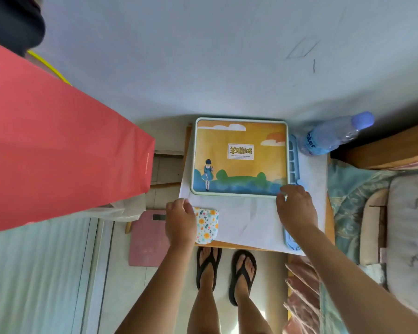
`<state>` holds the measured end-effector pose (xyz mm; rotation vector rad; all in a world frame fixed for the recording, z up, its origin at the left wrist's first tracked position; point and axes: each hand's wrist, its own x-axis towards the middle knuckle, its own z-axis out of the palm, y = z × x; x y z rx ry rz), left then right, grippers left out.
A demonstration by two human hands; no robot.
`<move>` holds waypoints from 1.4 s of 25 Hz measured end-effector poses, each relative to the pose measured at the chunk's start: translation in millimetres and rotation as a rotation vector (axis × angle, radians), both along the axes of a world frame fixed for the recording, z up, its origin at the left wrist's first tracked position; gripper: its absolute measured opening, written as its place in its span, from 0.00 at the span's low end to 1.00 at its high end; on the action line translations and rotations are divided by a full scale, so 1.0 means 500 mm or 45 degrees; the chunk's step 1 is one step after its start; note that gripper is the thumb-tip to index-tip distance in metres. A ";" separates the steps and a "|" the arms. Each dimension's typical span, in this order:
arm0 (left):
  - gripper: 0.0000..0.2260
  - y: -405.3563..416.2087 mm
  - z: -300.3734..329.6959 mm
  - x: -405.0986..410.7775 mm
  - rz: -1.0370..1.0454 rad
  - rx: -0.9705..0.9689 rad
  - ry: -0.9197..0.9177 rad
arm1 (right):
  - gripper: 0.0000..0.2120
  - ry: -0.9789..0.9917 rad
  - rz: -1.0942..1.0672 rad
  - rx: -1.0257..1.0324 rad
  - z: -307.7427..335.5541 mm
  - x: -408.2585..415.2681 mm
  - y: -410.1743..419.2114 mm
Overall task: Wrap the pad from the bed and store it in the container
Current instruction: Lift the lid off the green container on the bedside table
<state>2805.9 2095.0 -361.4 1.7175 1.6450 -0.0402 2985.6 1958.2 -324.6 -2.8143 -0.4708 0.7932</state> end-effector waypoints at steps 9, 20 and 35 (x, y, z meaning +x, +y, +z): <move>0.14 0.124 -0.024 0.164 -0.160 0.188 -0.117 | 0.16 -0.176 -0.457 0.228 -0.075 0.101 0.099; 0.11 0.135 -0.052 0.202 -0.117 0.370 0.138 | 0.11 -0.275 -0.634 0.387 -0.116 0.116 0.097; 0.09 0.133 0.016 0.223 0.019 0.362 0.129 | 0.13 -0.322 -0.726 0.337 -0.089 0.117 0.112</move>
